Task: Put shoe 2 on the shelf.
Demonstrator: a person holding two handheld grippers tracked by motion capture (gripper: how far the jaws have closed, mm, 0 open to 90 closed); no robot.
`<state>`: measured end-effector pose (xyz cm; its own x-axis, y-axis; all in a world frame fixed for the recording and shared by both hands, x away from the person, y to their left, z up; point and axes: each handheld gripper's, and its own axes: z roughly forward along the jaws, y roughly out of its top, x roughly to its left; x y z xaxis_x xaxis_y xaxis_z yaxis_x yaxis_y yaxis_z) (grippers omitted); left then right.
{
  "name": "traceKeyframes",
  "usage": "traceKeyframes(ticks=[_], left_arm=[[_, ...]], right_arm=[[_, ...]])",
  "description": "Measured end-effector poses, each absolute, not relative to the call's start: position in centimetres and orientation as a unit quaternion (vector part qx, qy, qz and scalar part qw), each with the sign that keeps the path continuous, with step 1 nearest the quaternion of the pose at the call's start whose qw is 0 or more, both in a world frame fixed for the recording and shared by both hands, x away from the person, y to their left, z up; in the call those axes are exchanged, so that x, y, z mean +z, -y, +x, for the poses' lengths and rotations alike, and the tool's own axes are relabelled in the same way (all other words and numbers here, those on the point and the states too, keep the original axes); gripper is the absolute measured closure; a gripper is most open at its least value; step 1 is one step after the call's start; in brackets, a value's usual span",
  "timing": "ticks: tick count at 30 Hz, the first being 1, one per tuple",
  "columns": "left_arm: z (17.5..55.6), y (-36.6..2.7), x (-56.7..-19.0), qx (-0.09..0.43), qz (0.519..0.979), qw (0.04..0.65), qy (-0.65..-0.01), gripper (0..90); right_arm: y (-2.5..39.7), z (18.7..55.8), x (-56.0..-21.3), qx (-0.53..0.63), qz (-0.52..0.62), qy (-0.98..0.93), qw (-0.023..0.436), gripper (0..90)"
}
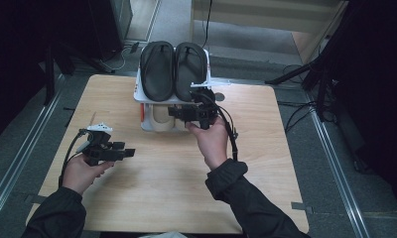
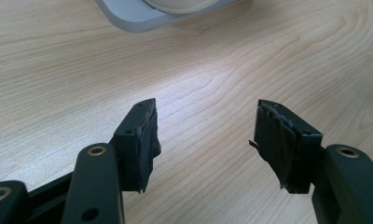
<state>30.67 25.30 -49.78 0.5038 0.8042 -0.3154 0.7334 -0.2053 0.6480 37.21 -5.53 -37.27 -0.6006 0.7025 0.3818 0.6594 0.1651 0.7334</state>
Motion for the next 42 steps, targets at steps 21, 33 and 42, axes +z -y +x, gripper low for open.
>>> traceKeyframes(ticks=[21,33,42], left_arm=[[30.6,-25.2,-49.9,0.047,0.777,0.387,-0.495,40.1],[30.5,-25.0,-49.9,0.045,0.779,0.385,-0.493,40.0],[30.5,-24.8,-49.9,0.041,0.779,0.388,-0.491,39.9]], right_arm=[[8.3,34.5,-43.7,0.469,0.419,-0.777,0.005,43.2],[11.7,33.7,-46.6,0.461,0.432,-0.775,0.005,44.2],[13.7,32.8,-48.0,0.453,0.437,-0.777,0.017,46.1]])
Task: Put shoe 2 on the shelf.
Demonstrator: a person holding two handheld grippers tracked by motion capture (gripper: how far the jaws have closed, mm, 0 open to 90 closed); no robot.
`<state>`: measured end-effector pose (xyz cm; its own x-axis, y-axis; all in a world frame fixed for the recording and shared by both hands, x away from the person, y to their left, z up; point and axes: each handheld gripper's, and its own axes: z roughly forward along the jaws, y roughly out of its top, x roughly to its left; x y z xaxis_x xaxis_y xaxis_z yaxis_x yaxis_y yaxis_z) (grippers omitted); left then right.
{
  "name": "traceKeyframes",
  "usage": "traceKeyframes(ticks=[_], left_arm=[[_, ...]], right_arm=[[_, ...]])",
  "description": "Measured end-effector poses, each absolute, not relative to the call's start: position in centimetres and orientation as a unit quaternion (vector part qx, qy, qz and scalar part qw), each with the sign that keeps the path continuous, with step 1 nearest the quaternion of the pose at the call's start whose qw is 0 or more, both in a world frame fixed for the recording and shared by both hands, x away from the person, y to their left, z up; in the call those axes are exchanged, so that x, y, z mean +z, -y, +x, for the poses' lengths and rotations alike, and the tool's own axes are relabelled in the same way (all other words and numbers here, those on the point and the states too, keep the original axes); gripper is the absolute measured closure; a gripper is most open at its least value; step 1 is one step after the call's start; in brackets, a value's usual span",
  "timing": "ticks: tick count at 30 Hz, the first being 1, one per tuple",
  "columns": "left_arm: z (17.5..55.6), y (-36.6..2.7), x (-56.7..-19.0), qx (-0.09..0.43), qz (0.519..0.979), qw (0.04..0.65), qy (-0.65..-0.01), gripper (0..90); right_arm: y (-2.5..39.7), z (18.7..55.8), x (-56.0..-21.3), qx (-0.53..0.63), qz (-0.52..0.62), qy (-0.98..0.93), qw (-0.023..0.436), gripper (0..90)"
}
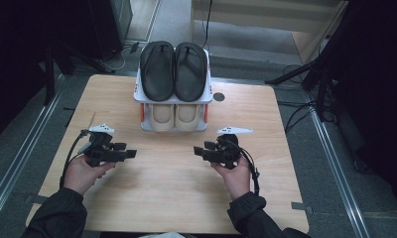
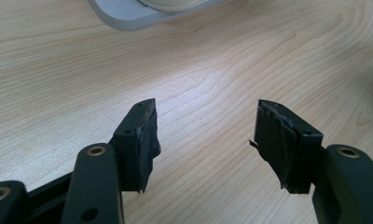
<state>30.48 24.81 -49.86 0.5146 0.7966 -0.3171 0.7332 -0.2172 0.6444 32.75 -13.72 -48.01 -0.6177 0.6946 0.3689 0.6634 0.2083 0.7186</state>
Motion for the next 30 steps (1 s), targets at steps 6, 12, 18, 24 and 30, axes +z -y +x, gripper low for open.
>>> traceKeyframes(ticks=[6,12,18,24,30], left_arm=[[30.4,-24.6,-49.9,0.042,0.78,0.39,-0.487,39.8],[30.3,-24.3,-49.7,0.041,0.785,0.39,-0.48,39.8],[30.2,-24.1,-49.7,0.041,0.788,0.389,-0.475,39.4],[30.2,-23.9,-49.7,0.038,0.79,0.389,-0.473,39.1],[30.2,-23.9,-49.7,0.035,0.788,0.39,-0.475,38.7]], right_arm=[[14.8,32.5,-48.4,0.462,0.444,-0.768,0.016,46.1],[15.4,32.2,-49.0,0.465,0.449,-0.763,0.016,45.8],[15.5,32.1,-49.6,0.461,0.455,-0.761,0.017,45.3],[15.3,32.3,-49.9,0.456,0.457,-0.763,0.017,44.6],[15.2,32.4,-50.1,0.455,0.456,-0.764,0.012,44.3]])
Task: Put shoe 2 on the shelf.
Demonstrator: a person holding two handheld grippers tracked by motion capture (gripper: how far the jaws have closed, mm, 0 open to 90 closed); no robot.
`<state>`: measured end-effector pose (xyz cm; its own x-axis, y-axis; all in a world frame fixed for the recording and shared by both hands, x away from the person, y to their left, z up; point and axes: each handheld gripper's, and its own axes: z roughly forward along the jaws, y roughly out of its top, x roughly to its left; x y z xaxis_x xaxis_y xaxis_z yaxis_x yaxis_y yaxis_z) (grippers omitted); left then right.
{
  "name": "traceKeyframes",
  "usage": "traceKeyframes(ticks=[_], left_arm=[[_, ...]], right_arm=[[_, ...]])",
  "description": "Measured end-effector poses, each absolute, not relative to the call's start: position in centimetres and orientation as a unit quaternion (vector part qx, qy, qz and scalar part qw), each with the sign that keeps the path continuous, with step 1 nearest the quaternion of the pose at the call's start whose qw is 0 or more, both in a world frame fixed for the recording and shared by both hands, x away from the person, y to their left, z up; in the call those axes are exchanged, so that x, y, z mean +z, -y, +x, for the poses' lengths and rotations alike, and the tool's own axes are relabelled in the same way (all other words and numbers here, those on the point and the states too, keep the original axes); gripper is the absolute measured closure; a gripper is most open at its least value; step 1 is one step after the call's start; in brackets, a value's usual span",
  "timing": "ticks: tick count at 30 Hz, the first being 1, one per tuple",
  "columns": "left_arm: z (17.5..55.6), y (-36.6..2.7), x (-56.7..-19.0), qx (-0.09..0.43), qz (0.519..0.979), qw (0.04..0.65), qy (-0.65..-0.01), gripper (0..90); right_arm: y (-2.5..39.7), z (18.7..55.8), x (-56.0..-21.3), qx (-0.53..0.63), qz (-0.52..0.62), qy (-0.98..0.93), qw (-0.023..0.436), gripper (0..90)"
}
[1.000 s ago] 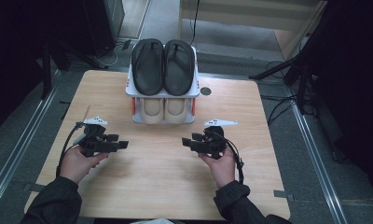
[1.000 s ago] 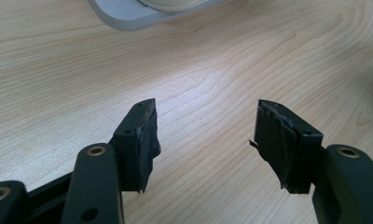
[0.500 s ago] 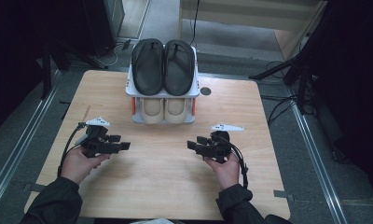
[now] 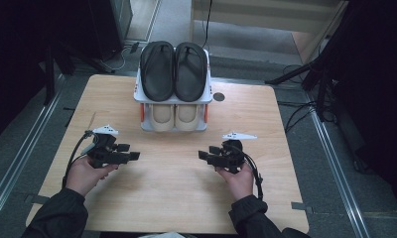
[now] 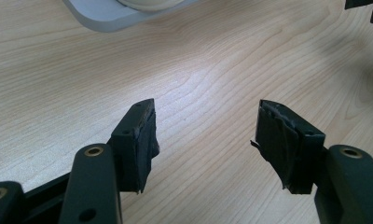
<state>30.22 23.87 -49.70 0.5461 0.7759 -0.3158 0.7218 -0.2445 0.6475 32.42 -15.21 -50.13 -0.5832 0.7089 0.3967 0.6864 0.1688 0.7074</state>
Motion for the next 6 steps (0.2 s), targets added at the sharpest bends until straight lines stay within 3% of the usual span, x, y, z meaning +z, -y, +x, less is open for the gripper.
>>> traceKeyframes(ticks=[6], left_arm=[[30.24,-23.8,-49.7,0.033,0.786,0.392,-0.476,37.9]], right_arm=[[15.11,32.5,-50.24,0.455,0.455,-0.766,0.01,43.6]])
